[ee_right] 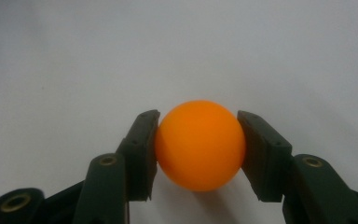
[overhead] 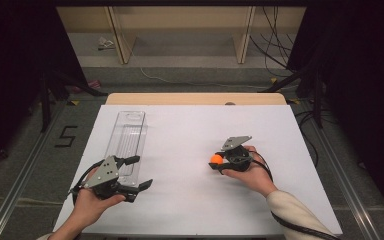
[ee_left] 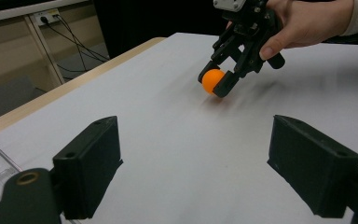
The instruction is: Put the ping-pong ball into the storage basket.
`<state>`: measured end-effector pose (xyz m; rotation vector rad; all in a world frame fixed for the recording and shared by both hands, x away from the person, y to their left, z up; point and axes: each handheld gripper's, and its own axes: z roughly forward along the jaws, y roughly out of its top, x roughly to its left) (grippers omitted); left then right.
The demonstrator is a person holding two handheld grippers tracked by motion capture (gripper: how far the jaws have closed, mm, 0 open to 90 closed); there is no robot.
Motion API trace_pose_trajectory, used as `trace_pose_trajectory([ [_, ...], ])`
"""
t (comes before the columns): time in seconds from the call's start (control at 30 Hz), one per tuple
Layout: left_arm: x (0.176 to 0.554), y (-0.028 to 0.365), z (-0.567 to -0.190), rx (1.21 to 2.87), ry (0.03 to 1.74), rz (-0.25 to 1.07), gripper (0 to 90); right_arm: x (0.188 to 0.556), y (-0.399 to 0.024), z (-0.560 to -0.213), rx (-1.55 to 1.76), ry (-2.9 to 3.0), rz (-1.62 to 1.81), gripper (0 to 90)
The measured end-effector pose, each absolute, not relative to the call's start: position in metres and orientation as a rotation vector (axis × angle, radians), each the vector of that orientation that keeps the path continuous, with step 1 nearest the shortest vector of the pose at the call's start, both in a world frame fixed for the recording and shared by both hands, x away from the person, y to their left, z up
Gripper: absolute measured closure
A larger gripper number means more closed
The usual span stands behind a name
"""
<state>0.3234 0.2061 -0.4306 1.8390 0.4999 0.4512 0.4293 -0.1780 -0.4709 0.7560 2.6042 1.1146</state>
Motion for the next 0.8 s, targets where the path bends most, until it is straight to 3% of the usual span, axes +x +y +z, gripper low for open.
trace_pose_trajectory([
  [0.8, 0.323, 0.207, -0.43, 1.838, 0.5, 0.453, 16.5, 0.432, -0.168, -0.454, 0.718, 2.552, 1.193, 51.3],
])
